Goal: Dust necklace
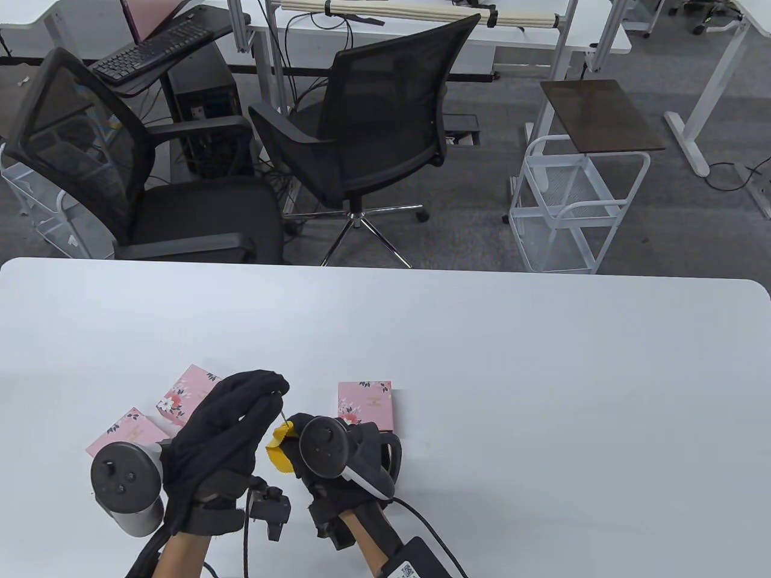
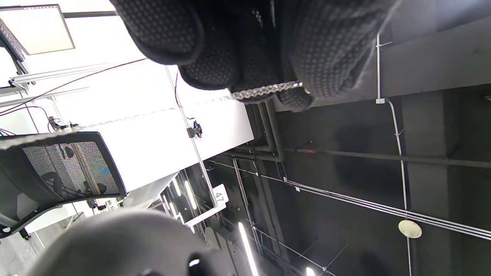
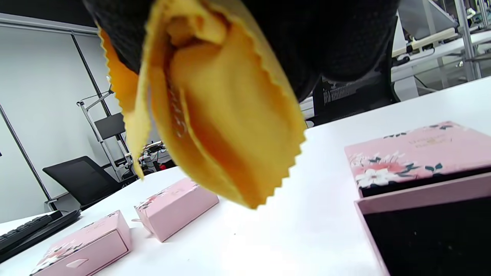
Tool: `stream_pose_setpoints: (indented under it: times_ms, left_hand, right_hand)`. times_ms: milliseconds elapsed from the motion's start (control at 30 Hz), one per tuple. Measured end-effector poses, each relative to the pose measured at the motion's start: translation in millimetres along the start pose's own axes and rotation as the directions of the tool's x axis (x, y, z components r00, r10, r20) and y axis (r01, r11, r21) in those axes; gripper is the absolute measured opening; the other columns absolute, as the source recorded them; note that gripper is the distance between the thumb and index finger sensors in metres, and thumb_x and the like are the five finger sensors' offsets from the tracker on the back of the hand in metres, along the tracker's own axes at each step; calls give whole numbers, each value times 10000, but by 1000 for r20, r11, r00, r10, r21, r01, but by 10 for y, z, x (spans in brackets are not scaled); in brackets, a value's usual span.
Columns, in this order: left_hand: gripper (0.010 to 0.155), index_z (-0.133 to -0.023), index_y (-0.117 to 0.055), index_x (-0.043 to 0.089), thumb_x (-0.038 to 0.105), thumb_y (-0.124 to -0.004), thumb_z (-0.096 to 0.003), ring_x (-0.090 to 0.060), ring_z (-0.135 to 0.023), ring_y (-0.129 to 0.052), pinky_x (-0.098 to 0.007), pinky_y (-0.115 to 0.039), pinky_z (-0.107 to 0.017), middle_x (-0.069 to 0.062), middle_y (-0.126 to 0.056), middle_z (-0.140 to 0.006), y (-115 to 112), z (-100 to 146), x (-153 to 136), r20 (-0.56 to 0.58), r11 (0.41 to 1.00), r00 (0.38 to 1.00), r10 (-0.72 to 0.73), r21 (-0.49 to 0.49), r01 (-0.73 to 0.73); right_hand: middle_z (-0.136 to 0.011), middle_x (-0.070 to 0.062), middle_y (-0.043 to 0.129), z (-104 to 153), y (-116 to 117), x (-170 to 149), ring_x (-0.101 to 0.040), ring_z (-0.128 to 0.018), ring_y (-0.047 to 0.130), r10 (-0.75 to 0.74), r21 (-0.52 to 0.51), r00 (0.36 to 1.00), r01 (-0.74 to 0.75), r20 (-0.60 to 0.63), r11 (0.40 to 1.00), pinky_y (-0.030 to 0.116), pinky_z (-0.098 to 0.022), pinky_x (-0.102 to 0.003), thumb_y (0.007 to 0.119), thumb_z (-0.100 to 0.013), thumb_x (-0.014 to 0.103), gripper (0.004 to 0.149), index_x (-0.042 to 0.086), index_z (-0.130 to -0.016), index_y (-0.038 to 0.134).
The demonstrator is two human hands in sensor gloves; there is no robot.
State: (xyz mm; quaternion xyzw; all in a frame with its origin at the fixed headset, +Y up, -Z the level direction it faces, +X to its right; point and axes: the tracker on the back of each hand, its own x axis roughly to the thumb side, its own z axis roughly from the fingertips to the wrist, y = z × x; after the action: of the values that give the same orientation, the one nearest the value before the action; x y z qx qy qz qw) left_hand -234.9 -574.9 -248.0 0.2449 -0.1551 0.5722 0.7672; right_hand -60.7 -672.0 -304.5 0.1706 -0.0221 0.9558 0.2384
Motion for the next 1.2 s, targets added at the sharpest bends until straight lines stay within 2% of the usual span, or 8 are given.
stream_pose_setpoints:
  times_ms: [167,400,500,767,933,1200]
  left_hand:
    - [350,-874,-929,315,447,-893,-551,-240,-829,-867,-420,-799,-587,-2,-928,-900,17,1,5,5,1000,1000,8,11,-8]
    - [351,-873,-928,319,453,-889,-551,-234,-827,-870,-415,-802,-586,2,-929,-898,51,4,14,13,999,1000,9,30,-10]
    - [351,-872,-929,319,452,-890,-550,-234,-826,-870,-416,-801,-586,5,-931,-896,71,11,42,29,999,999,25,39,-26]
    - [352,-875,-927,318,453,-889,-551,-236,-827,-869,-416,-801,-586,2,-929,-898,96,10,55,30,999,999,32,43,-33]
    - [352,-874,-926,321,455,-889,-551,-233,-828,-869,-415,-801,-587,6,-929,-897,114,13,56,37,997,999,38,61,-40]
    - [351,-874,-926,321,455,-887,-552,-232,-828,-868,-415,-800,-588,4,-928,-897,176,20,85,45,995,998,48,82,-52]
  right_hand:
    - [-819,-138,918,-8,-4,2,-371,-643,932,29,8,1000,-29,-3,1000,722,-603,-575,782,-638,326,393,133,-980,759]
    - [-716,-115,958,-25,51,-33,-337,-552,961,6,79,1000,-4,-25,997,755,-562,-553,766,-645,387,399,104,-922,805]
    - [-747,-132,947,-38,85,-53,-349,-577,954,10,120,1000,-6,-29,993,746,-573,-561,760,-648,359,393,101,-942,791]
    - [-778,-144,937,-45,93,-40,-364,-606,942,12,132,1000,-9,-21,991,731,-588,-572,772,-639,328,385,114,-959,786]
    - [-678,-96,974,-42,105,-39,-313,-517,969,21,145,999,-17,-28,989,770,-547,-527,781,-634,390,399,106,-911,825]
    - [-711,-105,964,-48,143,-9,-323,-544,959,88,212,996,-80,-26,974,758,-561,-535,827,-622,377,405,114,-928,812]
